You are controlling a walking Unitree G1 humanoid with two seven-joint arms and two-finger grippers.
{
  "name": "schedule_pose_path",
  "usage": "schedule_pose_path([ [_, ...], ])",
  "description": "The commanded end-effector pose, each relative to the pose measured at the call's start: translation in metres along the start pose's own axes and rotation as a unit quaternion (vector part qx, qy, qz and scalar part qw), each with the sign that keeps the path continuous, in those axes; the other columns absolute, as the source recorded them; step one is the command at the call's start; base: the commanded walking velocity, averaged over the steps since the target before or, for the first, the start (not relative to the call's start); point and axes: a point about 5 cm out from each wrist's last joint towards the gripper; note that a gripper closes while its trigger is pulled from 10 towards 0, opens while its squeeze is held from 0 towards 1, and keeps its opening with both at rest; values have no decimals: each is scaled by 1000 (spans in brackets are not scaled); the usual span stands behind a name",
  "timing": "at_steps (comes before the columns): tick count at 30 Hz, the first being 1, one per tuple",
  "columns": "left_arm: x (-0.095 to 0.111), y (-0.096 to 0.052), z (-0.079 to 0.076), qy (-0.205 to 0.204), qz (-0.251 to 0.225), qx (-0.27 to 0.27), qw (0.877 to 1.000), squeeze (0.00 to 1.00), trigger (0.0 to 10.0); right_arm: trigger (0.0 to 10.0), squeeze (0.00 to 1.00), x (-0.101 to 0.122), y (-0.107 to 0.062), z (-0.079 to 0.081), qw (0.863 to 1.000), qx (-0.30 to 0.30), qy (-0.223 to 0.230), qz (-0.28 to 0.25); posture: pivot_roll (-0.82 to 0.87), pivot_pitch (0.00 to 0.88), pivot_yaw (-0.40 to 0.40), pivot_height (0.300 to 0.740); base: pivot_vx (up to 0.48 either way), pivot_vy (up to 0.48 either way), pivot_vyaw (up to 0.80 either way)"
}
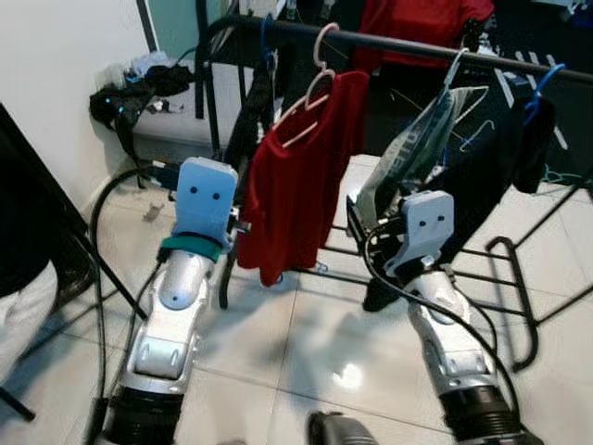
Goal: Hang hanger
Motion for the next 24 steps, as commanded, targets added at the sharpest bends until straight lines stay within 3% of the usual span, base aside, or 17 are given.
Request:
schedule_pose_path([
  [1, -3, -1, 2, 1, 9, -2, 1000, 0, 10000, 10000, 0, -1, 0, 3, 1000, 2, 6, 1, -45, 0, 29, 740, 458, 0, 0],
  [10, 7, 5, -10, -15, -7, -48, 999, 0, 10000, 10000, 0, -6, -2, 9, 1000, 6, 15, 6, -45, 0, 33, 740, 458, 0, 0],
  [24, 12, 3, -24, -33, -12, -111, 993, 0, 10000, 10000, 0, -6, -2, 8, 1000, -6, 28, 9, -48, 0, 36, 740, 453, 0, -104],
])
Point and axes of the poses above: a point about 5 cm out from each wrist's last joint towards the gripper, its own y axis pointing out of the wrist towards the gripper, its own x axis along the axis of the wrist's last joint, z = x × y, and after that the axes turned 8 degrees about y, right-handed
